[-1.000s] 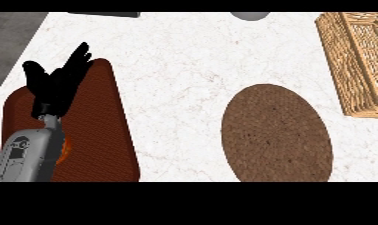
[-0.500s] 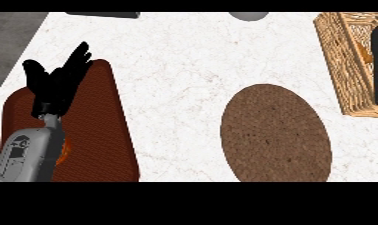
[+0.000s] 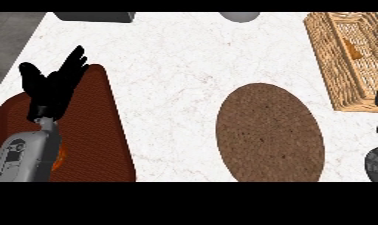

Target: Pick the croissant from the placemat and place it in the basket

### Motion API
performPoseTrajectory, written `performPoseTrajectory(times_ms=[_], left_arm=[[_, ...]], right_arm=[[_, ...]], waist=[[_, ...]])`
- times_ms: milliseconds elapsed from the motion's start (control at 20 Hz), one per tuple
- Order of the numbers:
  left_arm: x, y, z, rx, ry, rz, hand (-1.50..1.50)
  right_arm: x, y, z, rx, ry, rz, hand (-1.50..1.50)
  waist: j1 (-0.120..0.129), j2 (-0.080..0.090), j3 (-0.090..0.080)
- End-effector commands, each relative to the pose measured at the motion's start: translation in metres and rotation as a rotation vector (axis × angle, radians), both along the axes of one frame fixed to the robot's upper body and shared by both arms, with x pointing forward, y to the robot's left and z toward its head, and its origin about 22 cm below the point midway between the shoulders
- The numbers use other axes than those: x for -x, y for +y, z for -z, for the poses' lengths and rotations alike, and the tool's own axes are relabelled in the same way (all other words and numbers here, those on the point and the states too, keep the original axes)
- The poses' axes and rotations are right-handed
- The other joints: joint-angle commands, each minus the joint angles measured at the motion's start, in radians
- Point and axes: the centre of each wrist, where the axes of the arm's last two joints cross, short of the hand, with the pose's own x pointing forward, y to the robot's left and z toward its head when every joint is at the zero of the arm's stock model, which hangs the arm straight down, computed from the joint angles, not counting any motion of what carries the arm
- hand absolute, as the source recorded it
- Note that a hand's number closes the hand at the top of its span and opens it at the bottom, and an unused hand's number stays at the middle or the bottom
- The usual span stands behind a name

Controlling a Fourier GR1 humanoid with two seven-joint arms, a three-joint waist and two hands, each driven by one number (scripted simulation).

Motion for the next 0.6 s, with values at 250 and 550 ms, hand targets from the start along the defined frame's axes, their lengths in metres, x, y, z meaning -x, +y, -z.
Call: performPoseTrajectory(times_ms=[250,550], left_arm=[[0.013,0.015,0.006,-0.009,0.045,-0.055,0.00],[0.011,0.014,0.009,-0.008,0.025,-0.055,0.00]], right_arm=[[0.024,0.065,0.030,-0.162,-0.253,0.000,-1.50],[0.040,0.070,0.048,-0.215,-0.181,-0.068,-1.50]], waist=[[-0.049,-0.036,-0.001],[-0.044,-0.036,-0.002]])
